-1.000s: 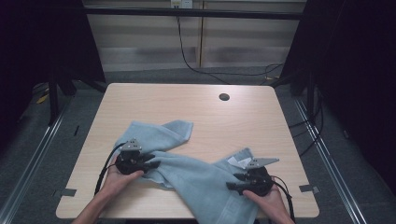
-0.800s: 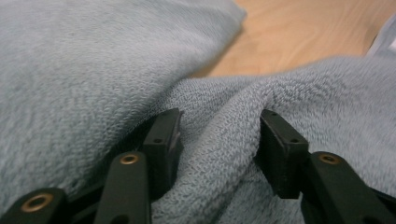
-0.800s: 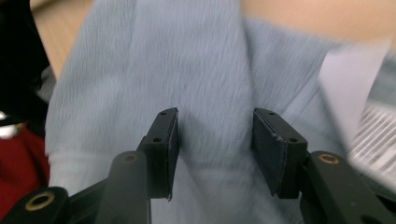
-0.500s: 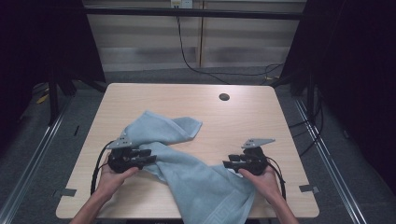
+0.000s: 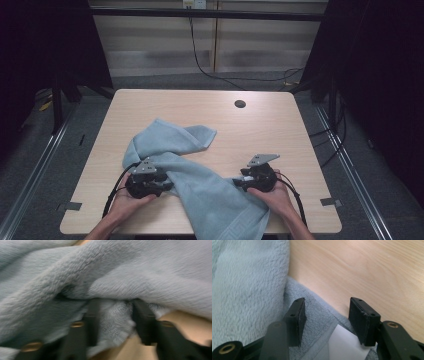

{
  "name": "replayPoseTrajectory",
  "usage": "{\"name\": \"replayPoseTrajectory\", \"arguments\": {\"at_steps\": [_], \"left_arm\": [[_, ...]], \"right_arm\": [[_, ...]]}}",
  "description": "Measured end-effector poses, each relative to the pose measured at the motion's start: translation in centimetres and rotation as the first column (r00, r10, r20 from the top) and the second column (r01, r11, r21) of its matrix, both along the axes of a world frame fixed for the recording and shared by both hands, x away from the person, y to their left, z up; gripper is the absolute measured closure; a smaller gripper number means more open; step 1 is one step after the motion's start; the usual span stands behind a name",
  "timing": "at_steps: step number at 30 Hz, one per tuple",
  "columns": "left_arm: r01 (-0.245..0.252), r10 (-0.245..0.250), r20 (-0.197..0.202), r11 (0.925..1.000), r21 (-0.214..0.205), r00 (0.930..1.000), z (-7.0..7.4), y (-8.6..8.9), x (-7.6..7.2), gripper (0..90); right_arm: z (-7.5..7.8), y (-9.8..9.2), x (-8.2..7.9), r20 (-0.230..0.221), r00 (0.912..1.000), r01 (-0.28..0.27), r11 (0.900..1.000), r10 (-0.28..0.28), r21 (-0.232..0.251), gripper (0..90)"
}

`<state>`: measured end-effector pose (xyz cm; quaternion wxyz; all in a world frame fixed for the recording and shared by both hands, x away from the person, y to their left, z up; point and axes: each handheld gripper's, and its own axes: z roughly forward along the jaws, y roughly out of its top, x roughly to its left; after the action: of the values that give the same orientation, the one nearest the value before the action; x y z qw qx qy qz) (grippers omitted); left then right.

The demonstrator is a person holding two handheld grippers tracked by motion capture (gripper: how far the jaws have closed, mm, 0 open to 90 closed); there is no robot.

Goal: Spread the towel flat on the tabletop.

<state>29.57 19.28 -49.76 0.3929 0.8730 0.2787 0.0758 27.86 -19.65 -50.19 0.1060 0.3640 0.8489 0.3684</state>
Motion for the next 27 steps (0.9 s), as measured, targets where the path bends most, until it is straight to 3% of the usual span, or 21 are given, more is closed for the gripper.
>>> {"name": "replayPoseTrajectory", "arguments": {"at_steps": [2, 4, 6, 8, 10, 11, 13, 14, 16, 17, 19, 20, 21, 24, 25, 27], "left_arm": [[-0.017, 0.017, -0.016, 0.9997, -0.019, 0.9997, 0.0, 0.1, 0.3, 77.8], [-0.036, 0.035, -0.027, 0.9984, -0.043, 0.9990, 0.0, 0.4, 0.7, 81.2], [-0.065, 0.061, -0.046, 0.9929, -0.099, 0.9971, 0.3, 1.0, 1.4, 83.0], [-0.098, 0.090, -0.049, 0.9794, -0.177, 0.9947, 1.0, 2.1, 2.0, 83.5], [-0.129, 0.126, -0.027, 0.9662, -0.223, 0.9917, 1.9, 3.2, 2.3, 83.8], [-0.149, 0.146, -0.032, 0.9543, -0.259, 0.9888, 2.3, 3.8, 2.3, 83.9], [-0.179, 0.173, -0.044, 0.9348, -0.307, 0.9838, 2.8, 5.1, 2.4, 83.9], [-0.191, 0.184, -0.055, 0.9254, -0.327, 0.9815, 3.0, 5.8, 2.4, 83.9], [-0.210, 0.199, -0.067, 0.9131, -0.350, 0.9777, 3.1, 6.8, 2.2, 83.9], [-0.214, 0.205, -0.063, 0.9144, -0.344, 0.9768, 3.1, 7.2, 2.1, 84.0], [-0.201, 0.189, -0.069, 0.9249, -0.323, 0.9796, 3.0, 7.2, 1.8, 83.9], [-0.200, 0.189, -0.066, 0.9250, -0.323, 0.9798, 3.0, 6.9, 1.5, 83.8], [-0.192, 0.182, -0.061, 0.9228, -0.334, 0.9815, 3.2, 6.7, 1.3, 83.8], [-0.151, 0.135, -0.070, 0.9238, -0.352, 0.9884, 4.0, 6.3, 0.8, 83.9], [-0.134, 0.112, -0.083, 0.9268, -0.351, 0.9903, 3.8, 6.3, 0.6, 83.8], [-0.112, 0.088, -0.091, 0.9449, -0.308, 0.9919, 3.2, 6.4, 0.1, 83.5]], "right_arm": [[0.2, 0.1, -0.7, 0.013, 0.9997, -0.022, 0.9994, 0.022, -0.028, 65.2], [0.3, 0.1, -1.1, -0.007, 0.9989, -0.047, 0.9988, 0.047, -0.013, 82.1], [0.4, 0.1, -1.4, -0.017, 0.9989, -0.044, 0.9989, 0.044, -0.019, 85.8], [0.7, -0.2, -1.4, -0.016, 0.9997, -0.017, 0.9995, 0.017, -0.026, 86.4], [1.2, -1.3, -1.1, -0.008, 0.9994, 0.035, 0.9994, -0.035, -0.006, 86.5], [1.5, -2.1, -1.0, 0.008, 0.9978, 0.066, 0.9978, -0.066, 0.002, 86.6], [2.5, -3.8, -1.1, 0.027, 0.9924, 0.119, 0.9923, -0.120, 0.035, 86.6], [3.3, -5.4, -1.6, 0.045, 0.9846, 0.166, 0.9843, -0.169, 0.060, 86.6], [3.7, -6.1, -2.0, 0.055, 0.9798, 0.189, 0.9799, -0.193, 0.064, 86.6], [4.0, -6.9, -2.5, 0.056, 0.9762, 0.205, 0.9759, -0.210, 0.074, 86.5], [4.1, -8.2, -3.7, 0.054, 0.9707, 0.229, 0.9693, -0.234, 0.090, 86.5], [4.1, -8.7, -4.2, 0.051, 0.9697, 0.234, 0.9682, -0.239, 0.089, 86.5], [3.7, -9.2, -5.3, 0.056, 0.9638, 0.258, 0.9647, -0.261, 0.053, 86.5], [3.4, -9.8, -6.2, 0.038, 0.9599, 0.275, 0.9597, -0.278, 0.057, 86.3], [3.3, -10.2, -6.6, 0.023, 0.9625, 0.268, 0.9605, -0.270, 0.074, 86.0], [2.9, -10.5, -7.6, 0.000, 0.9684, 0.248, 0.9636, -0.249, 0.100, 84.4]]}}
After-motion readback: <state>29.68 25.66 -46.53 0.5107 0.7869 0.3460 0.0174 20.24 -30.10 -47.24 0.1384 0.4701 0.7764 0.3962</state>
